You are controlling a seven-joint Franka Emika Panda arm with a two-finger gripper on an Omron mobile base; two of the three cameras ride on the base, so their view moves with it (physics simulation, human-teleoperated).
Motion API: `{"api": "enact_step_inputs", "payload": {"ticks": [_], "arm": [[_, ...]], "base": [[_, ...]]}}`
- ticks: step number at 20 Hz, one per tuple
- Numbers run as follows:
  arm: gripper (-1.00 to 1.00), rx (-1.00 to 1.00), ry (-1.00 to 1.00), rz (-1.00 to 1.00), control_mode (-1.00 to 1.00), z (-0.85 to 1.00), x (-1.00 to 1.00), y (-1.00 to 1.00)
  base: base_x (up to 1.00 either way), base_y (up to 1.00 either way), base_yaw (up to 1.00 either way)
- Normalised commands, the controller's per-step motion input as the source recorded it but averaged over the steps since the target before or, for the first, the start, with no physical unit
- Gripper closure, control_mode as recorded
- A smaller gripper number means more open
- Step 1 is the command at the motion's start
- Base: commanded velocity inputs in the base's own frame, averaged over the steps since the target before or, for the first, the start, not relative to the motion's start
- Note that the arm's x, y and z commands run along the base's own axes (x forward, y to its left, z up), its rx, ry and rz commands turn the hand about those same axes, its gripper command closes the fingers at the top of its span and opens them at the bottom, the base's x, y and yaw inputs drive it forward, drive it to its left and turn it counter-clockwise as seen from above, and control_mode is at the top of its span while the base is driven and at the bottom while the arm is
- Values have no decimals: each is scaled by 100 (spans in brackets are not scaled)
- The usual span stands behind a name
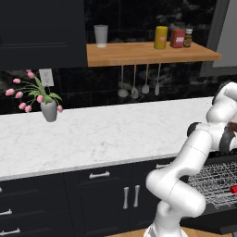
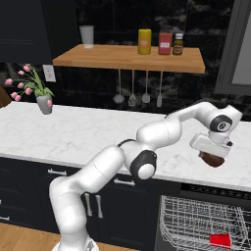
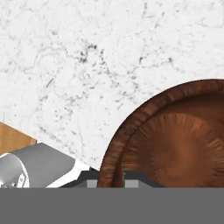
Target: Pick up the cup and bowl from the counter, place them in the dishwasher, and close the dishwasher door.
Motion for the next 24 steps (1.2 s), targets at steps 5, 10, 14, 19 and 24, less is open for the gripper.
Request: {"api": "enact_step_inputs", "payload": {"ticks": [5, 10, 14, 19, 24], "arm": [[100, -22, -28, 5, -100, -42, -89, 98], [100, -17, -33, 5, -100, -28, -100, 74], [100, -14, -36, 5, -100, -6, -100, 35], [100, -11, -13, 2, -100, -5, -91, 0], [100, -1, 0, 0, -100, -10, -27, -22]], "base": [[0, 0, 0], [0, 0, 0], [0, 0, 0], [0, 0, 0], [0, 0, 0]]}}
